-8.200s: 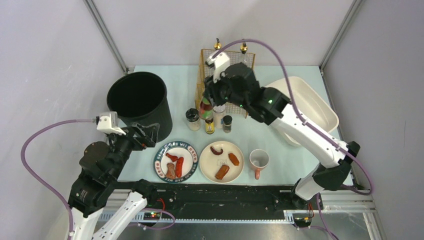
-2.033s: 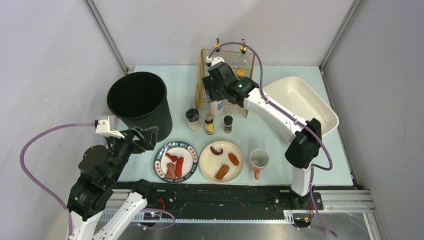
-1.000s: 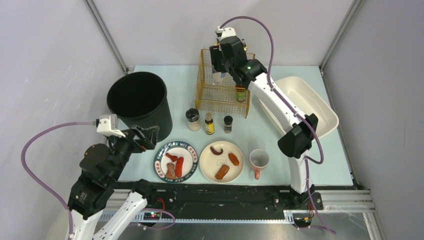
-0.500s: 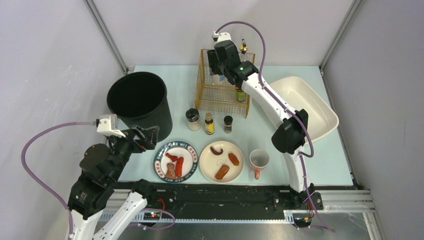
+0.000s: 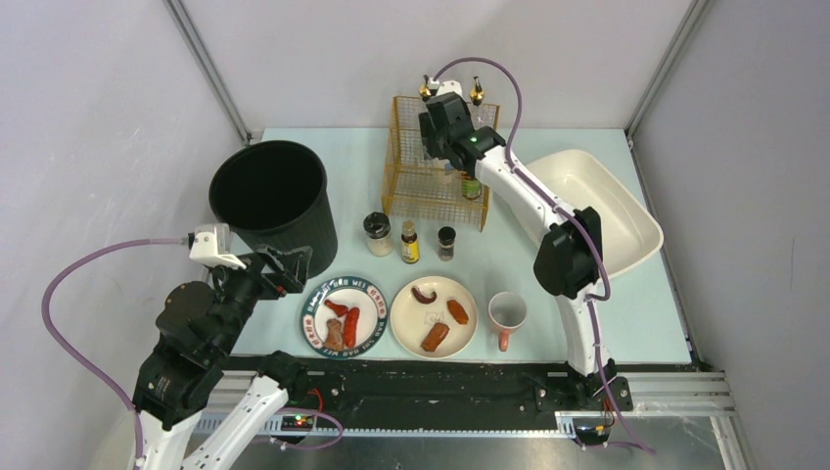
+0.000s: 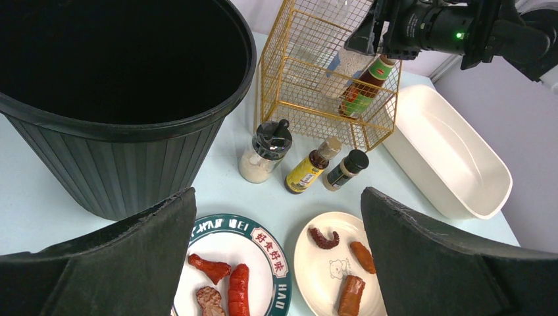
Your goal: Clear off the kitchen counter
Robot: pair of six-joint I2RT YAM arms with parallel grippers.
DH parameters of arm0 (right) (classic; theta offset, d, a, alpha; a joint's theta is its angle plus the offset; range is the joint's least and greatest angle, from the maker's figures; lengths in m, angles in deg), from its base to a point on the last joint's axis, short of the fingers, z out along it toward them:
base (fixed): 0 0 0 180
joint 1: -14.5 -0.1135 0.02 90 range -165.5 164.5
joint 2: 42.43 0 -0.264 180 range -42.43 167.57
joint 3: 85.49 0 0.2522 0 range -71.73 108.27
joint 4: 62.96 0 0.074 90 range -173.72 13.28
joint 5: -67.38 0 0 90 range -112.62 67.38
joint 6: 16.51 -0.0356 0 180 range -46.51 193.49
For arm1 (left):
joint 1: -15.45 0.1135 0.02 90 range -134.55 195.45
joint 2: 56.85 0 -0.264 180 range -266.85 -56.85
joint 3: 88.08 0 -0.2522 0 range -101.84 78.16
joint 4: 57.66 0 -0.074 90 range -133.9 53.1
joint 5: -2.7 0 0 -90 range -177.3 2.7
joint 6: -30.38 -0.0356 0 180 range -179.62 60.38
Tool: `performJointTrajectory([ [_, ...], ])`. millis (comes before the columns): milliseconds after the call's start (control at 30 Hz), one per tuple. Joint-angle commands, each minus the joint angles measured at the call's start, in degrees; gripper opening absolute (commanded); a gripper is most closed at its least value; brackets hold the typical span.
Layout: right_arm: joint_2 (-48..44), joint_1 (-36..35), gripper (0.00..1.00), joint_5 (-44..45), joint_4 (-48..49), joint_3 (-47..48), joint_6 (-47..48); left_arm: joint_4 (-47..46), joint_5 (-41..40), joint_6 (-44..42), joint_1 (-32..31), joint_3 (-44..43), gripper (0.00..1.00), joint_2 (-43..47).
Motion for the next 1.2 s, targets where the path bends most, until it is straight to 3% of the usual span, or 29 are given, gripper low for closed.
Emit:
performJointTrajectory([
  [0, 0.08, 0.96, 0.0, 2.53, 4.54, -0.06, -1.89, -0.37, 0.73, 0.18, -0.22, 0.37, 0.98, 0.17],
  [300, 2.42, 2.06, 0.0, 1.54, 1.75, -1.07, -3.8, -0.33, 1.2, 0.57, -0.17, 0.61, 0.98, 0.6],
  [367, 2.61, 2.1, 0.05, 1.32, 1.67, -1.78, -4.22, -0.41, 1.22, 0.65, -0.15, 0.64, 0.98, 0.64],
  [500, 2.29, 2.16, 0.22, 1.19, 1.41, -3.06, -5.01, -0.39, 1.54, 0.75, -0.17, 0.82, 0.98, 0.56],
  [600, 1.85, 2.1, 0.45, 1.07, 1.25, -3.3, -5.22, -0.33, 1.73, 0.86, -0.14, 0.86, 0.98, 0.65],
  [667, 1.19, 1.95, 0.55, 1.01, 1.19, -3.33, -5.19, -0.38, 1.77, 0.87, -0.13, 0.9, 0.98, 0.71],
  [800, -0.89, 1.32, 0.66, 0.95, 1.27, -3.33, -4.62, -0.45, 1.82, 1.05, -0.17, 1.11, 0.98, 0.64],
  [1167, -8.32, -3.09, 0.85, 6.14, 2.58, -3.19, 2.01, -0.41, 2.04, 0.72, -0.15, 0.06, 0.98, 0.47],
])
